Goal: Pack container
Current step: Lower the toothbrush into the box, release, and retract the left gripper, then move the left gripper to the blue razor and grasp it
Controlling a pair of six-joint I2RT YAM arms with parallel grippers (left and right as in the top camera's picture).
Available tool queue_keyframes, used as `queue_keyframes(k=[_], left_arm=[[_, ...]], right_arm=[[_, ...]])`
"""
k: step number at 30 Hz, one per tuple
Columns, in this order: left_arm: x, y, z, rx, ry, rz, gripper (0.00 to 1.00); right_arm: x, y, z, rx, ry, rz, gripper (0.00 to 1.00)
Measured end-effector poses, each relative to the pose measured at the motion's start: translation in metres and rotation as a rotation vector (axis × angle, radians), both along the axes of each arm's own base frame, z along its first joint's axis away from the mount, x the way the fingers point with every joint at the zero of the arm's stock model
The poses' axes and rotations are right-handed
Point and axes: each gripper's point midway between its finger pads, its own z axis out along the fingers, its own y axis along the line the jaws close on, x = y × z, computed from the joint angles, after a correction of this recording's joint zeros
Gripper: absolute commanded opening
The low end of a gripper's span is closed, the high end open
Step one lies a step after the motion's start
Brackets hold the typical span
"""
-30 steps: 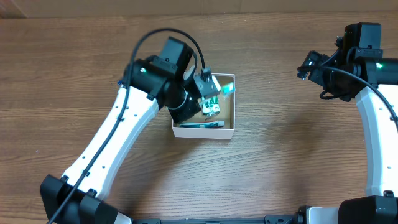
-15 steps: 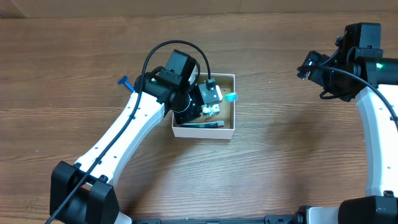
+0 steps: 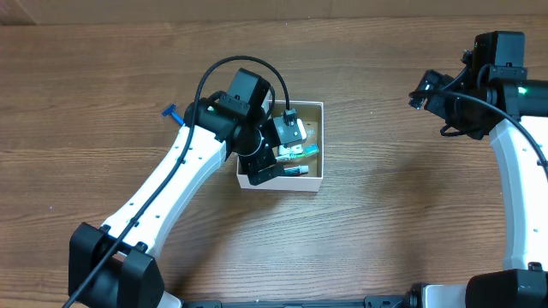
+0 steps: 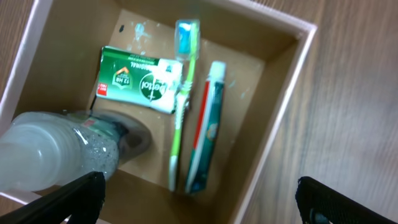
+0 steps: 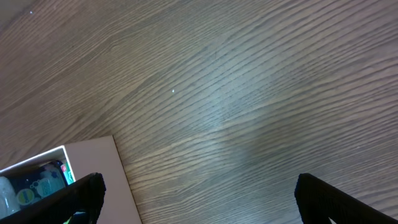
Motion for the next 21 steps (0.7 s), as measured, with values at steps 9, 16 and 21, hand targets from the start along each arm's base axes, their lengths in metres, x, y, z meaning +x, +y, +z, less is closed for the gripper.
queue_keyframes(k=[9, 16, 21], left_arm=[[0.007, -0.016, 0.109, -0.229, -0.023, 0.227, 1.00], [0.050, 0.052, 0.126, -0.293, 0.006, 0.699, 1.00], [0.078, 0.140, 0.123, -0.347, 0.045, 1.126, 1.00]], right_arm=[[0.000, 0.000, 0.000, 0.000, 0.000, 0.000, 1.00], [0.000, 0.000, 0.000, 0.000, 0.000, 0.000, 1.00], [0.000, 0.000, 0.000, 0.000, 0.000, 0.000, 1.00]])
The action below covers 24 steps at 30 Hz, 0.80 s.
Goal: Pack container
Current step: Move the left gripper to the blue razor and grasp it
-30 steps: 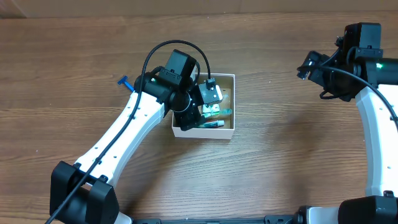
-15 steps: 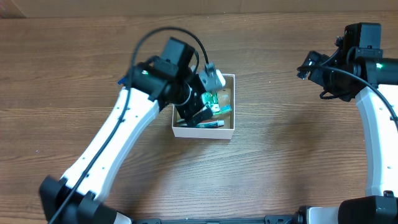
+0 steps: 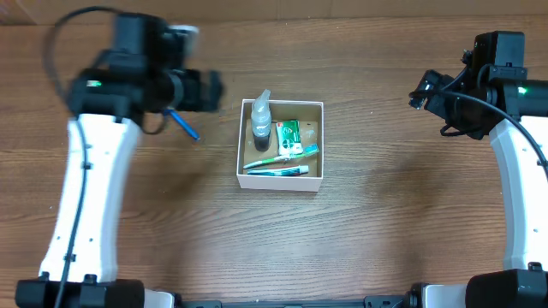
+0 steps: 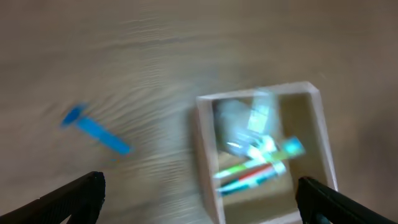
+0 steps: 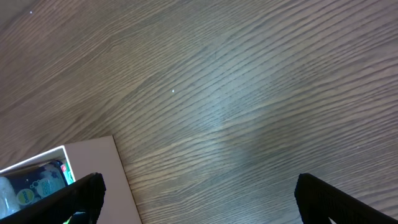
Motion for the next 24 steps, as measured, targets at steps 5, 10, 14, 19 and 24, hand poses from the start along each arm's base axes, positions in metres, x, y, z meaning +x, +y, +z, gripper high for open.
queue_keyframes(k=[5, 10, 14, 19, 24], left_arm=[[0.006, 0.055, -0.002, -0.026, 0.025, 0.218, 1.00], [0.011, 0.066, -0.018, 0.008, 0.068, 0.269, 1.00], [0.022, 0.070, -0.052, 0.018, 0.156, 0.310, 1.00], [0.041, 0.073, -0.114, 0.006, 0.294, 0.379, 1.00], [0.050, 0.074, -0.166, -0.003, 0.401, 0.442, 1.00]], right_arm=[[0.000, 0.000, 0.000, -0.001, 0.000, 0.000, 1.00], [0.000, 0.000, 0.000, -0.001, 0.000, 0.001, 1.00], [0.000, 0.000, 0.000, 0.000, 0.000, 0.001, 1.00], [0.000, 0.000, 0.000, 0.000, 0.000, 0.000, 1.00], [0.000, 0.000, 0.000, 0.000, 0.000, 0.000, 1.00]])
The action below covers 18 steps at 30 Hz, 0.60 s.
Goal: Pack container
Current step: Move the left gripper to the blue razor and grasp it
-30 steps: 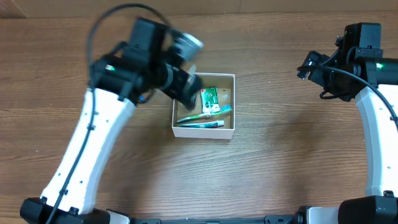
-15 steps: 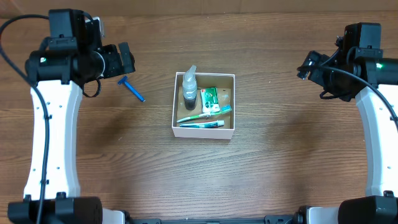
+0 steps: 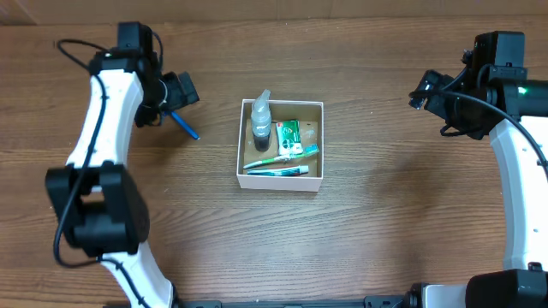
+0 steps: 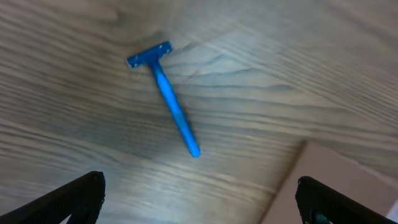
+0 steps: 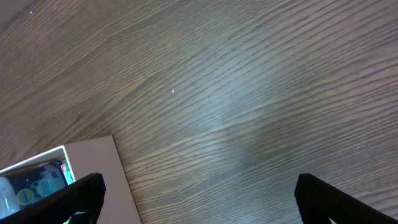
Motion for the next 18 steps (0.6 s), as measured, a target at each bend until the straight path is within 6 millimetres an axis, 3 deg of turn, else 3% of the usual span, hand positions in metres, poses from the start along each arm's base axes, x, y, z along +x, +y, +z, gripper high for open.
queue_keyframes(k=[7, 18], left_arm=[[0.004, 0.004, -0.046, 0.021, 0.084, 0.074, 1.00], [0.002, 0.000, -0.073, 0.054, 0.140, 0.119, 1.00]], right_arm=[[0.000, 0.000, 0.000, 0.000, 0.000, 0.000, 1.00], [0.000, 0.000, 0.000, 0.000, 0.000, 0.001, 1.00]])
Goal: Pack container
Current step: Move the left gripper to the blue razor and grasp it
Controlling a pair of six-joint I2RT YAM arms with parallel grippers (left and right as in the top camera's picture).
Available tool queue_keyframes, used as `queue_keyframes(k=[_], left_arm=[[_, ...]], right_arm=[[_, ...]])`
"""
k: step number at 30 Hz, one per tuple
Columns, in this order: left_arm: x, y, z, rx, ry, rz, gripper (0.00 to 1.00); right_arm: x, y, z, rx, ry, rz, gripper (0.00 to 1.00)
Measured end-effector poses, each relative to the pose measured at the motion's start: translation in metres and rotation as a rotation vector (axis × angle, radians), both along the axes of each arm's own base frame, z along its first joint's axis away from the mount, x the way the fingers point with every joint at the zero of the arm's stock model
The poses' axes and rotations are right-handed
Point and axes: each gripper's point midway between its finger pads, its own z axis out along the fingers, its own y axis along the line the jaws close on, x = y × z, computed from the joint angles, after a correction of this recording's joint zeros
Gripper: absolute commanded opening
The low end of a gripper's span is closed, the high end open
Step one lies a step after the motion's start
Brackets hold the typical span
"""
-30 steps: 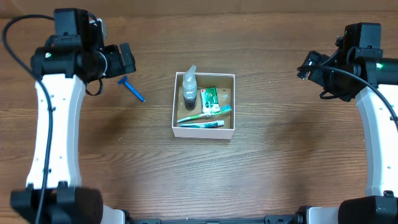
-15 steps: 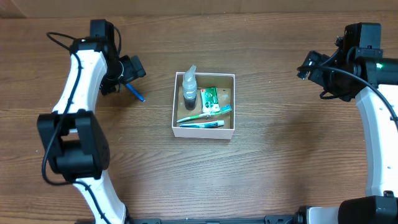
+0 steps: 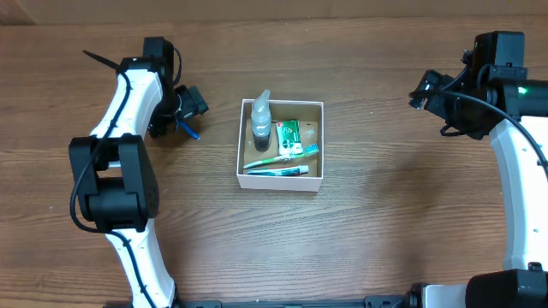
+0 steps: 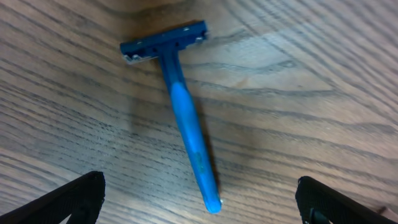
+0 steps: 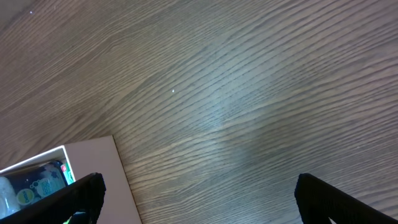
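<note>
A blue razor (image 4: 185,121) lies flat on the wood left of the white box (image 3: 281,183); in the overhead view only its handle (image 3: 190,130) shows from under my left gripper (image 3: 177,109). That left gripper (image 4: 200,202) hangs open just over the razor, with the handle's end between the two fingertips and not touched. The box holds a spray bottle (image 3: 260,118), a green soap pack (image 3: 287,133), a toothbrush (image 3: 279,157) and a toothpaste tube (image 3: 279,171). My right gripper (image 5: 199,200) is open and empty, high at the far right (image 3: 431,91).
The box's white corner (image 5: 93,171) shows at the lower left of the right wrist view. Bare wood tabletop (image 3: 394,214) surrounds the box on all sides. A black cable tie end sticks out near the left arm (image 3: 98,60).
My left gripper has come closer to the razor, which now fills more of the left wrist view, and the box corner has left that view. The right arm has not moved.
My left gripper was open inside the box beside the spray bottle. Then it was out of the box, up and to the left, with the razor in sight. Then it stood over the razor, and now it is low above the handle.
</note>
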Motion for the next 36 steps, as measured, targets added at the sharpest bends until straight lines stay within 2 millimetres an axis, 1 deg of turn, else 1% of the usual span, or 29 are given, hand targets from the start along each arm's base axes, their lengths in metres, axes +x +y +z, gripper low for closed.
queue_keyframes(k=[6, 12, 16, 19, 20, 21, 22, 23, 24, 26, 28, 30, 34, 36], left_arm=[[-0.002, 0.001, -0.010, 0.005, 0.024, 0.015, 1.00], [-0.002, 0.002, -0.015, 0.009, 0.032, 0.015, 1.00], [-0.003, 0.002, -0.027, 0.010, 0.052, 0.014, 1.00], [-0.002, 0.004, -0.029, 0.021, 0.054, 0.017, 0.99], [-0.002, 0.004, -0.029, 0.022, 0.055, 0.017, 0.96], [-0.002, 0.004, -0.029, 0.024, 0.055, 0.018, 0.91], [-0.002, 0.005, -0.029, 0.025, 0.054, 0.020, 0.80], [-0.001, 0.006, -0.030, 0.030, 0.052, 0.023, 0.62], [0.000, 0.007, -0.029, 0.035, 0.048, 0.025, 0.46], [0.003, 0.009, -0.030, 0.046, 0.037, 0.023, 0.28], [0.005, 0.010, -0.030, 0.049, 0.031, 0.026, 0.18], [0.006, 0.010, -0.030, 0.050, 0.029, 0.021, 0.11], [0.005, 0.010, -0.030, 0.056, 0.032, -0.006, 0.09], [0.004, 0.010, -0.030, 0.055, 0.036, -0.010, 0.07]], right_arm=[[0.000, 0.000, 0.000, 0.000, 0.001, 0.000, 1.00], [0.000, 0.000, 0.000, 0.000, 0.001, -0.001, 1.00], [0.000, 0.000, 0.000, 0.000, 0.001, -0.001, 1.00], [0.000, 0.000, 0.000, 0.000, 0.001, -0.001, 1.00], [0.000, 0.000, 0.000, 0.000, 0.000, 0.000, 1.00], [0.000, 0.000, 0.000, 0.000, 0.000, 0.000, 1.00], [0.000, 0.000, 0.000, 0.000, 0.000, 0.000, 1.00], [0.000, 0.000, 0.000, 0.000, 0.000, 0.000, 1.00], [0.000, 0.000, 0.000, 0.000, 0.001, 0.000, 1.00], [0.000, 0.000, 0.000, 0.000, 0.000, 0.000, 1.00], [0.000, 0.000, 0.000, 0.000, 0.000, 0.000, 1.00], [0.000, 0.000, 0.000, 0.000, 0.000, 0.000, 1.00], [0.000, 0.000, 0.000, 0.000, 0.000, 0.000, 1.00], [0.000, 0.000, 0.000, 0.000, 0.000, 0.000, 1.00]])
